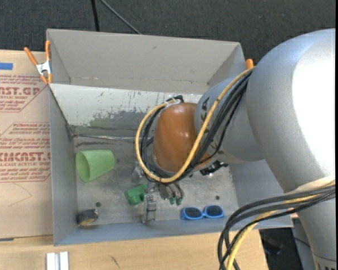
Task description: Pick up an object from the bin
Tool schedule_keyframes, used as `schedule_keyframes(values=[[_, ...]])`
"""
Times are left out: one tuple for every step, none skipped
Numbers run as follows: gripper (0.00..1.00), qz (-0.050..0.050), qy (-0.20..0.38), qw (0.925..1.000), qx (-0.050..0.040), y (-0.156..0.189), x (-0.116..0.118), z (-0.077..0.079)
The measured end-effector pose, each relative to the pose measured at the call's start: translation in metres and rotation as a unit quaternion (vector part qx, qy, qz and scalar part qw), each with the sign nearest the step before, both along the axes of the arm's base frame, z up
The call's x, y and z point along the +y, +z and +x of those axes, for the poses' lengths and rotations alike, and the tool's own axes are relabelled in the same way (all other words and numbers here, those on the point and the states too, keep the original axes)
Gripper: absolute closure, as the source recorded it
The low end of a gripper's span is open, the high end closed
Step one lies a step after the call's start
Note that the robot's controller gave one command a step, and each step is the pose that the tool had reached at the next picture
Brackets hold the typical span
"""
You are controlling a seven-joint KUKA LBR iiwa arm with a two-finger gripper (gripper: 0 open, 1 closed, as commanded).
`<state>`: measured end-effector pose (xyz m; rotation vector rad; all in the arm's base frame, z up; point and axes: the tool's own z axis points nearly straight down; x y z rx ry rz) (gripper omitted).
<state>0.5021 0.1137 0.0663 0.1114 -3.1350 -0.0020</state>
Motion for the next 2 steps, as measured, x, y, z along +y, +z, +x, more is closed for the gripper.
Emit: schedule_keyframes(values=[[1.0,0.0,-0.002,1.0,-0.0031,0.005,-0.002,0.002],[1.0,0.001,-0.022,0.9997,-0.0071,0.137,0.002,0.014]])
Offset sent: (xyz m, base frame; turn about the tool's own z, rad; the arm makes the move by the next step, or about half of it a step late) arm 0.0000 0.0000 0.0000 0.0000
